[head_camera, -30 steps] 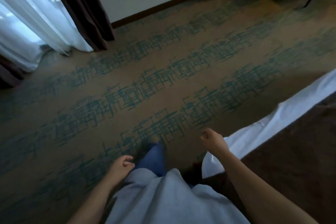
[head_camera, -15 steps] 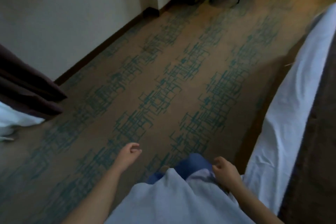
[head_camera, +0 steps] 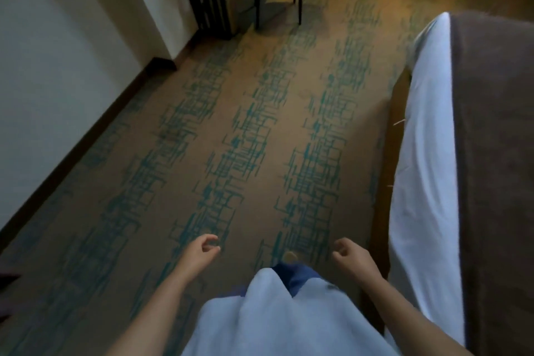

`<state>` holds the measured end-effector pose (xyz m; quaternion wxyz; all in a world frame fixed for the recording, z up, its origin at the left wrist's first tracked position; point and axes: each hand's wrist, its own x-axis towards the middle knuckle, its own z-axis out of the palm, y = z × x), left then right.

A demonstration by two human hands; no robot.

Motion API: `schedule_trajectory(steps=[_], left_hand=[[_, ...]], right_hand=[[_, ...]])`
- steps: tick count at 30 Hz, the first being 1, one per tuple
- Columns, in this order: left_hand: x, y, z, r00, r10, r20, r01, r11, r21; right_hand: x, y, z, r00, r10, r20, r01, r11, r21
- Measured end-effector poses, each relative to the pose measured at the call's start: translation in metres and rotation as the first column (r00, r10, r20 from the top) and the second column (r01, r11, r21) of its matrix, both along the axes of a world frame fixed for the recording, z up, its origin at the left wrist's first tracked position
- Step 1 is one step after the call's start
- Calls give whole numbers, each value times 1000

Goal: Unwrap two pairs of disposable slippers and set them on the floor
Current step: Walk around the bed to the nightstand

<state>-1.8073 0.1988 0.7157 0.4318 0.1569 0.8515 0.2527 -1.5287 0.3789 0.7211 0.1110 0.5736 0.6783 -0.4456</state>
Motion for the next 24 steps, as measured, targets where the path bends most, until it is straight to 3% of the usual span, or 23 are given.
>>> schedule_trajectory(steps=[4,14,24], left_hand=[[-27,72,-2,997,78,0,-78,997,3],[-98,271,-29,989,48,138,-38,997,-72],[-193,609,21,970,-245,6,245,969,26]], right_hand=[[-44,106,22,999,5,-53,-3,1000,30],[-128,307,11,996,-73,-47,73,997,-11],[-163,491,18,966,-250,67,252,968,-17]])
